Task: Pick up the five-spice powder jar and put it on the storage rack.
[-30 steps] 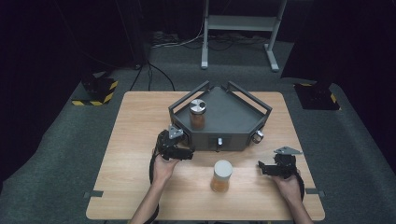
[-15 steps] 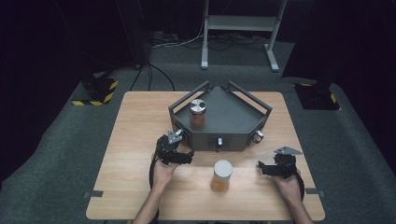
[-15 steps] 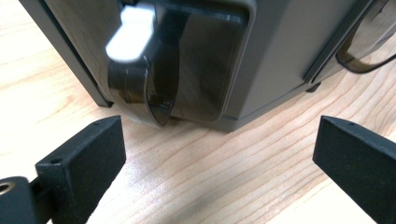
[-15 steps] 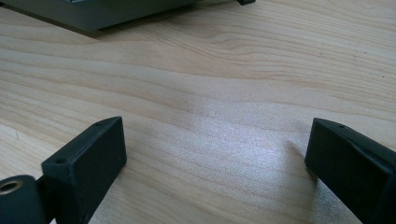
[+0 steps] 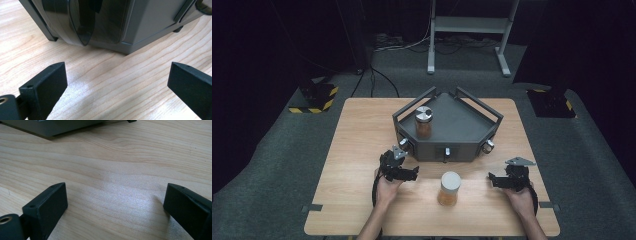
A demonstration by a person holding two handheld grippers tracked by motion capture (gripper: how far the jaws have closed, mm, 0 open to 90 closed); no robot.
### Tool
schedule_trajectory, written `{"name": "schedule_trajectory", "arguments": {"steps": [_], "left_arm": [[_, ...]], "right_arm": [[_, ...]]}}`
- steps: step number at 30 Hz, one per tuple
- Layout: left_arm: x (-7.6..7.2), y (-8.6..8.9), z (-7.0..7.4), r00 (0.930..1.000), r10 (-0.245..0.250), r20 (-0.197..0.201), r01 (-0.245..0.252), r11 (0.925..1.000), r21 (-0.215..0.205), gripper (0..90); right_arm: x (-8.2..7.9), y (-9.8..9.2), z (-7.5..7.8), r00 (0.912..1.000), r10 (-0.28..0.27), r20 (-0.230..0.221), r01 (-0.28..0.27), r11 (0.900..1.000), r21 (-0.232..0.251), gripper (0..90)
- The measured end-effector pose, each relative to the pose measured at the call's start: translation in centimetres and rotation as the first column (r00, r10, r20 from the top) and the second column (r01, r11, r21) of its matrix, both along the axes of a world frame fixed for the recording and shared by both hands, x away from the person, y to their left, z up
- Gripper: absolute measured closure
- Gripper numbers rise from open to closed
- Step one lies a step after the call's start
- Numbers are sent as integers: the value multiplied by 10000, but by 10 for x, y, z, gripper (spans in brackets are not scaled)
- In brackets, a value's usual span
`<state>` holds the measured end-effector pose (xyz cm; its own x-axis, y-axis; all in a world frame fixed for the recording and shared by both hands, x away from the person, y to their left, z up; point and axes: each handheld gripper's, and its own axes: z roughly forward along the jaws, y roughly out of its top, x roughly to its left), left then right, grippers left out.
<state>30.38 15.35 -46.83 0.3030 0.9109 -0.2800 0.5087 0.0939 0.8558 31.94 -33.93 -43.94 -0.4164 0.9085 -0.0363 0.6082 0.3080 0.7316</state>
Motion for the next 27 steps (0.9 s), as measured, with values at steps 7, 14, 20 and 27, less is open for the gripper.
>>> {"name": "schedule_trajectory", "arguments": {"steps": [7, 14, 20, 27], "left_arm": [[0, -3, -7, 9999, 57, -105, -56, 9999, 97, 27], [-1, -5, -13, 9999, 101, -129, -98, 9996, 250, 27], [-4, -8, -19, 9998, 221, 4, -221, 9994, 269, 27], [-3, -10, -23, 9998, 121, -129, -115, 9989, 460, 27]], "right_arm": [[0, 0, 0, 10000, -6, -1, 6, 10000, 3, 51], [0, 0, 0, 10000, -18, -12, 18, 10000, -4, 51], [0, 0, 0, 10000, -19, -12, 19, 10000, -4, 51], [0, 0, 0, 10000, -26, -12, 26, 10000, -7, 51]]}}
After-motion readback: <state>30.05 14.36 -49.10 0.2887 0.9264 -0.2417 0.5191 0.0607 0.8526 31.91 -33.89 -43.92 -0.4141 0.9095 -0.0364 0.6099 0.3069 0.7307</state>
